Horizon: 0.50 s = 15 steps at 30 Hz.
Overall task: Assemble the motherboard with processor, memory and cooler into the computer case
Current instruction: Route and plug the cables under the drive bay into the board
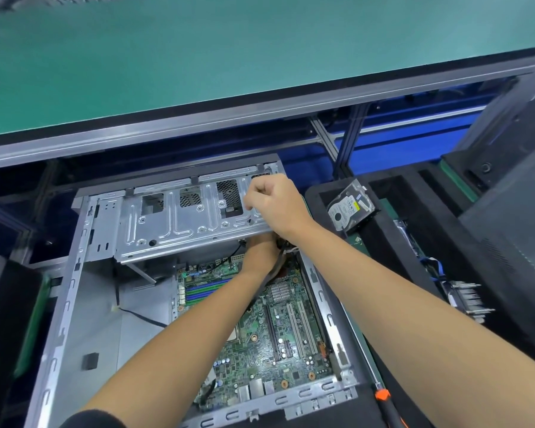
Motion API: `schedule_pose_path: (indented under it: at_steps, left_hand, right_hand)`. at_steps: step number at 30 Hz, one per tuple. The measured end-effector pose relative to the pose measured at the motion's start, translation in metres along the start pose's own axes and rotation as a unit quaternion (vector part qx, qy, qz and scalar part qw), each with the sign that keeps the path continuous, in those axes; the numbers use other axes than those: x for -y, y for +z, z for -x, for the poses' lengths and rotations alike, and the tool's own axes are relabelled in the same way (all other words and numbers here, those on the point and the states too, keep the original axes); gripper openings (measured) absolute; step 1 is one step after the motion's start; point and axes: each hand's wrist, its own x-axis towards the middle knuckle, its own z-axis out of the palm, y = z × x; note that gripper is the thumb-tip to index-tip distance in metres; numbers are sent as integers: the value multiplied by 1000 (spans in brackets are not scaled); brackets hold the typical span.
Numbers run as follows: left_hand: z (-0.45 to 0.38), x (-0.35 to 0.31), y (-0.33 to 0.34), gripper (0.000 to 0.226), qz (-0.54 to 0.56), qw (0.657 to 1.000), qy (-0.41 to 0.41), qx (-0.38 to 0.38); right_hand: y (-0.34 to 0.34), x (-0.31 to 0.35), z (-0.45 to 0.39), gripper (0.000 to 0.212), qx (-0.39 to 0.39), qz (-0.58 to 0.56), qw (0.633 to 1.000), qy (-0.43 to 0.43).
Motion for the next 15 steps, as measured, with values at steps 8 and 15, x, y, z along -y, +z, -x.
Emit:
schedule_pose_path:
  at_steps: [8,15]
  left_hand:
    - [7,-7,-1,17,-89,995,35,-30]
    - [15,-10,-2,20,-159,986,38,-30]
  right_hand:
    - [0,3,1,22,2,6,1000,1]
    - [1,3,0,27,8,-2,1000,-19]
